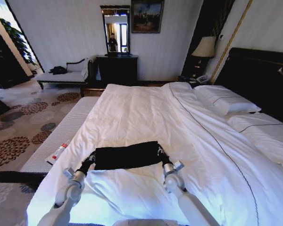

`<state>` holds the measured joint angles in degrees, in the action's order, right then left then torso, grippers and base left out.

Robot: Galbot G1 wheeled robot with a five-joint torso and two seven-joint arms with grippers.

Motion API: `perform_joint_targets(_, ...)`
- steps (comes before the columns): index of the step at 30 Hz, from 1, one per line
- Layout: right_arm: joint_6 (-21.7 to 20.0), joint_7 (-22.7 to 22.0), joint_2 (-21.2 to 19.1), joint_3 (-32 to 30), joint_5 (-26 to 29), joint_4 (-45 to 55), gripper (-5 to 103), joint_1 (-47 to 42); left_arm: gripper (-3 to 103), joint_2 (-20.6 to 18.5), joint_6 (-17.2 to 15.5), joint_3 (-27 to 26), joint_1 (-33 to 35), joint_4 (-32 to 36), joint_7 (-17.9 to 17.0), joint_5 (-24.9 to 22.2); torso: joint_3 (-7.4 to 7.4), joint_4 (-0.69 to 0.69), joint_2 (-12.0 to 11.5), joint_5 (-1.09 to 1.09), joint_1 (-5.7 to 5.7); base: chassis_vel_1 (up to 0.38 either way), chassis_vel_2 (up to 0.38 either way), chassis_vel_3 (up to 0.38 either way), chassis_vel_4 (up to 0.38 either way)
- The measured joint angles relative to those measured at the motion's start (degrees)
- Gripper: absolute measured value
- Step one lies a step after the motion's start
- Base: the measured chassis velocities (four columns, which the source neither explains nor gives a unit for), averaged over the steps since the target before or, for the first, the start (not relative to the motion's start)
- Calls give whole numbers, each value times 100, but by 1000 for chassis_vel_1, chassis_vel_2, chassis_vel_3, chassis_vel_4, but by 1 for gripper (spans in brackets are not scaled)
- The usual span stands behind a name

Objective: Fold the clothes on the bed.

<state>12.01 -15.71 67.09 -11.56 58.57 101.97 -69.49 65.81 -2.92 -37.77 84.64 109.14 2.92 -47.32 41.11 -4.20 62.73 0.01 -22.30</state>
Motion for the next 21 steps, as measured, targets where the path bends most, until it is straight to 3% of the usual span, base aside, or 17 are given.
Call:
perform_joint_targets(1,0,0,0,0,0,0,24,0,34,0,0,0,0,0,0,0,0,0,0,0,0,0,0,0,0)
perform_joint_targets(4,-63,-169,-258,-127,242,375,41,166,45,-193,-17,-219,-138,487,-127,-19,0,0,1,-1,1,0,0,0,0)
perform_joint_targets(6,-79,-190,-286,-126,269,397,41,206,51,-222,-84,-227,-188,530,-173,-39,0,0,0,-1,0,0,0,0,0)
perform_joint_targets(7,-224,-353,-464,-28,389,439,51,429,56,-384,-560,-184,-555,669,-527,-90,0,0,0,-1,0,0,0,0,0)
perform_joint_targets(9,-565,-667,-655,168,445,432,57,668,68,-557,-1074,-5,-900,705,-1022,47,0,-3,0,-1,0,0,0,0,0)
perform_joint_targets(10,-565,-667,-655,168,445,432,57,668,68,-557,-1074,-5,-900,705,-1022,47,0,-3,0,-1,0,0,0,0,0)
perform_joint_targets(11,-867,-885,-762,311,458,401,62,823,68,-678,-1398,145,-1107,691,-1316,208,1,-2,0,-2,0,0,0,0,0)
perform_joint_targets(12,-1052,-1017,-818,411,463,370,62,918,73,-752,-1594,248,-1228,669,-1469,304,1,-3,0,-2,-1,0,0,0,0)
perform_joint_targets(13,-1422,-1270,-903,627,495,282,74,1122,78,-890,-1940,484,-1438,612,-1693,439,1,-2,0,0,-1,0,0,0,0)
perform_joint_targets(15,-1930,-1657,-970,1034,602,24,78,1523,89,-1092,-2588,929,-1743,474,-2052,543,1,-1,0,-2,-1,0,0,0,0)
perform_joint_targets(17,-2006,-1719,-974,1106,609,-28,84,1588,89,-1123,-2716,1017,-1795,441,-2121,562,1,-1,-1,-2,-1,0,0,0,0)
perform_joint_targets(18,-2189,-1878,-979,1291,617,-172,84,1755,94,-1174,-2967,1198,-1895,375,-2237,617,2,0,0,-1,-1,0,0,0,0)
perform_joint_targets(19,-2409,-2066,-980,1547,613,-358,95,1968,97,-1230,-3276,1435,-1981,313,-2371,735,1,1,0,-2,-1,0,0,0,0)
perform_joint_targets(21,-2586,-2229,-970,1735,599,-463,98,2090,99,-1274,-3517,1638,-1996,289,-2484,862,2,1,-1,-2,-1,0,0,0,0)
